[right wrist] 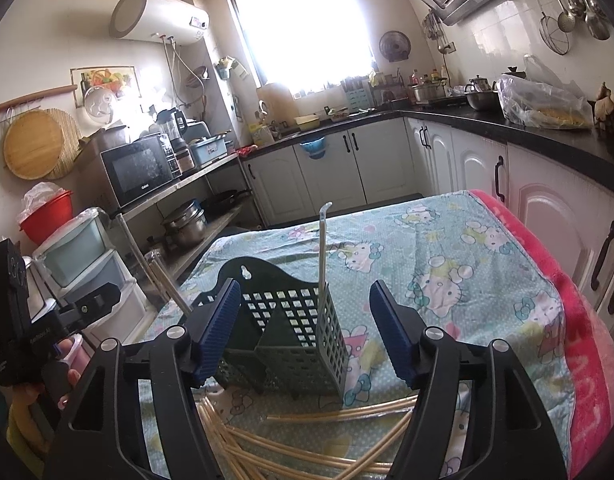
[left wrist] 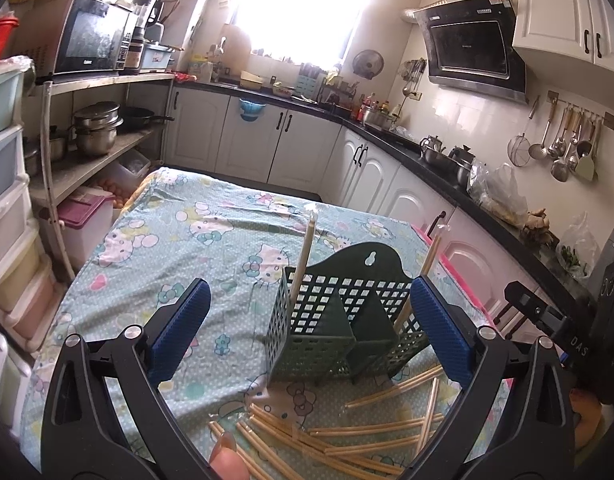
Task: Organize utensils
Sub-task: 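Lower the left tool to the chopstick pile and grasp another chopstick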
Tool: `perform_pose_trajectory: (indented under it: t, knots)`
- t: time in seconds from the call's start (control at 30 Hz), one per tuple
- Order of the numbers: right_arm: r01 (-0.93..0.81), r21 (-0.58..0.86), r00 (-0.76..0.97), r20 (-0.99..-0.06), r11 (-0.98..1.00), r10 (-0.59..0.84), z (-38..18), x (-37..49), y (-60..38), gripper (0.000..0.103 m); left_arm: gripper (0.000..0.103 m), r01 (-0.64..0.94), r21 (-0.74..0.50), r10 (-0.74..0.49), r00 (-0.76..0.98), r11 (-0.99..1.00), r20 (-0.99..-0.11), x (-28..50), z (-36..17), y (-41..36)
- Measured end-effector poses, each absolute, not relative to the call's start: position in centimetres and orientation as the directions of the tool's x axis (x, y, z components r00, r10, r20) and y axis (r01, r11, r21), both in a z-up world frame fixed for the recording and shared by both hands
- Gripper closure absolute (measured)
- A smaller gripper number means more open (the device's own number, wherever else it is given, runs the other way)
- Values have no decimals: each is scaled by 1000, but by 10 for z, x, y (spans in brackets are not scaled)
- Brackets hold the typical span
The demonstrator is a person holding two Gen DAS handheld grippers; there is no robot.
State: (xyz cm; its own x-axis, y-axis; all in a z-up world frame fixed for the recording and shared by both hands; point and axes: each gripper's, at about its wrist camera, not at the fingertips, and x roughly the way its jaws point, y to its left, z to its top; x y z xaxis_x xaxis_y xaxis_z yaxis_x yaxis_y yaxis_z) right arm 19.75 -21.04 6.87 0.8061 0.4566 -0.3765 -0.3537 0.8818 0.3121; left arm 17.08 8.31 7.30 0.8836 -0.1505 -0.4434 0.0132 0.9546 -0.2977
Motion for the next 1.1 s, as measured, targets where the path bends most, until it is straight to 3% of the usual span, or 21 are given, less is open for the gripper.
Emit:
perform_pose_trajectory:
  t: [0.63,1.1]
  knots:
    - [-341,300,778,-442,891,447,43,185,-217,37,11,-44,-360,-150,858,932,-491,155,42,101]
    - [-326,304,757,-482,895,440,25,179,-223,37,11,-119,-357,-117,811,926,-574,148,8,116]
